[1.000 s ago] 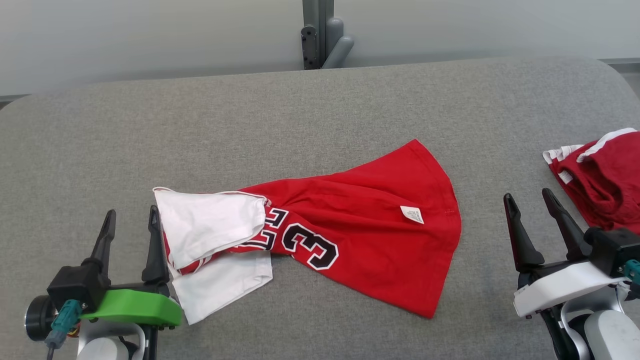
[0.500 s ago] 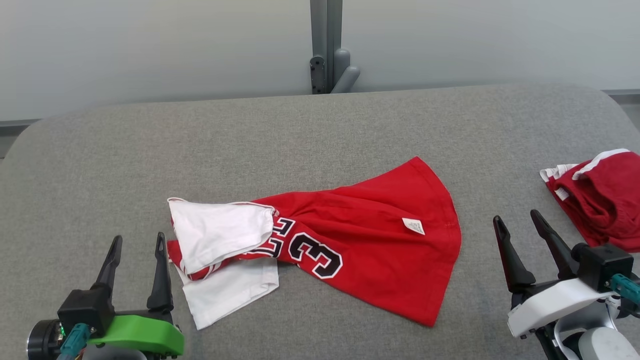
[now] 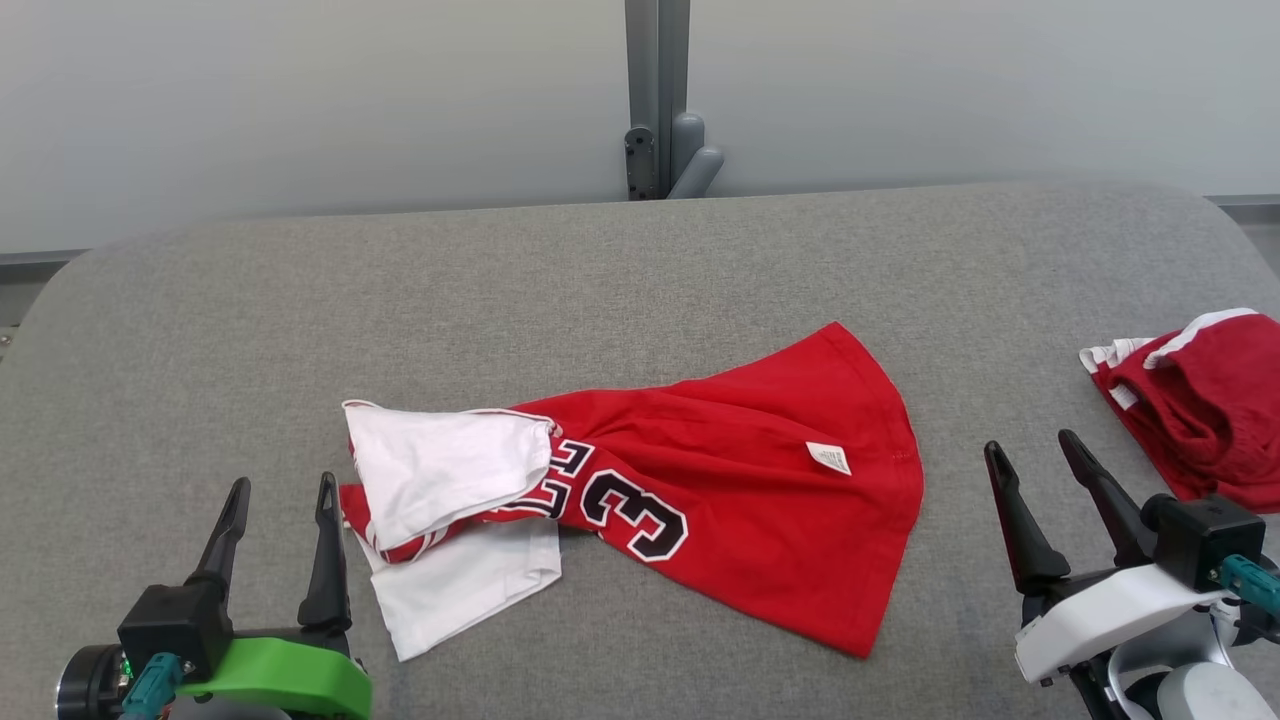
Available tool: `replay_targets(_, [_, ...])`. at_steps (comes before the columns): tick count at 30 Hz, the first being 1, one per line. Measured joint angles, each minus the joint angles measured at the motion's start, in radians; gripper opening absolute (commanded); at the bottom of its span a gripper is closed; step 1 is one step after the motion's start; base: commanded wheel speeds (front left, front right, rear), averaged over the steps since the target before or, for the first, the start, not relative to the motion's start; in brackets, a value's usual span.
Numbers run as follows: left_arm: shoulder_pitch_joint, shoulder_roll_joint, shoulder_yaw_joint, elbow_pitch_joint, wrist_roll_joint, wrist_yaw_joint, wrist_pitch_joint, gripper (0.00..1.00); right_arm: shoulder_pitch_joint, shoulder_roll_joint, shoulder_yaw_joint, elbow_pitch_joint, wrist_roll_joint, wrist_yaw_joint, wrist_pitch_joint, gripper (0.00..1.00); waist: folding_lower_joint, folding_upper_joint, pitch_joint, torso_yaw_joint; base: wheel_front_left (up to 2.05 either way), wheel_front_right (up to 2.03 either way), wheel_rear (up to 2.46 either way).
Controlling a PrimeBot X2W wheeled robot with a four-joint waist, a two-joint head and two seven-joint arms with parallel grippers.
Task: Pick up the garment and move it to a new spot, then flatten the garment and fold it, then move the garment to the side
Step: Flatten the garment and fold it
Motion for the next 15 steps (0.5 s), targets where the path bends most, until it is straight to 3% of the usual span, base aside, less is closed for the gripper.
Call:
replay_targets(7, [-0.008, 0.002, -0.025, -0.005, 0.002, -0.005, 0.014, 1.00, 0.000, 0.000, -0.006, -0.003, 0.000, 0.000, 0.000, 1.00, 0.0000, 0.0000, 0.007, 0.004, 0.00, 0.00, 0.00])
replay_targets(15, [-0.074, 0.002, -0.141, 0.048, 0.014, -0.091, 0.113, 1.00, -0.009, 0.000, 0.006, -0.009, 0.002, 0.000, 0.005, 1.00, 0.0000, 0.0000, 0.039, 0.005, 0.00, 0.00, 0.00])
